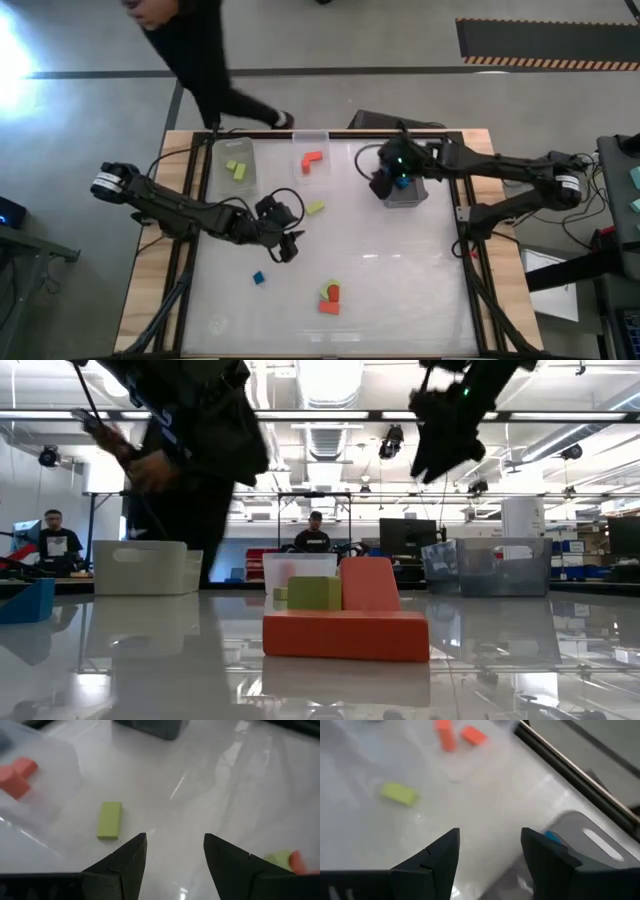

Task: Sort & place blocks by color
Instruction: Put the green block into the white bin

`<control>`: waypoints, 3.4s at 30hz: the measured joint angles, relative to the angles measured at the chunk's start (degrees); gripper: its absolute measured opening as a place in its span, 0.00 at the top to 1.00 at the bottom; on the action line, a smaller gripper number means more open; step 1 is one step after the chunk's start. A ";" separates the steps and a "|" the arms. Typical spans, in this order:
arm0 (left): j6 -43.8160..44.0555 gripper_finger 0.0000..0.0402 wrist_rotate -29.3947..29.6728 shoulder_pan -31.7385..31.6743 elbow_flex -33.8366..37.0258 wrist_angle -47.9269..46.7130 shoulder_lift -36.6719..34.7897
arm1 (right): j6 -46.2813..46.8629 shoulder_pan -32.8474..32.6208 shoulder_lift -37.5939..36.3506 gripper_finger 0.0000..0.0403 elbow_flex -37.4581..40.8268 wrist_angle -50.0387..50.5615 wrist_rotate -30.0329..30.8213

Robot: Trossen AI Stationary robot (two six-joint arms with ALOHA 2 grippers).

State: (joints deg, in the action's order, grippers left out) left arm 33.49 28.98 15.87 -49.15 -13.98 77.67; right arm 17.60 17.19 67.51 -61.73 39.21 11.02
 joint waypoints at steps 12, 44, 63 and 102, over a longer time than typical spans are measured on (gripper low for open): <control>-11.68 0.55 4.36 -5.58 0.02 5.02 3.23 | 0.22 -16.33 -2.76 0.50 3.99 -8.19 5.97; -21.81 0.55 -10.56 -19.69 -0.02 19.99 26.32 | 7.42 -23.93 -4.01 0.50 16.59 -23.74 7.13; -20.21 0.71 -10.89 -18.79 0.09 17.90 23.84 | 7.53 -23.93 -4.00 0.50 16.63 -24.62 7.13; -8.48 0.71 10.44 -41.11 8.27 -17.77 -10.01 | 7.76 -23.95 -3.96 0.50 17.27 -24.99 7.11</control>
State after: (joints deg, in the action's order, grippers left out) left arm 25.01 39.42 -25.24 -40.87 -31.75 67.66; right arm 25.36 -6.76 63.55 -44.47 14.22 18.13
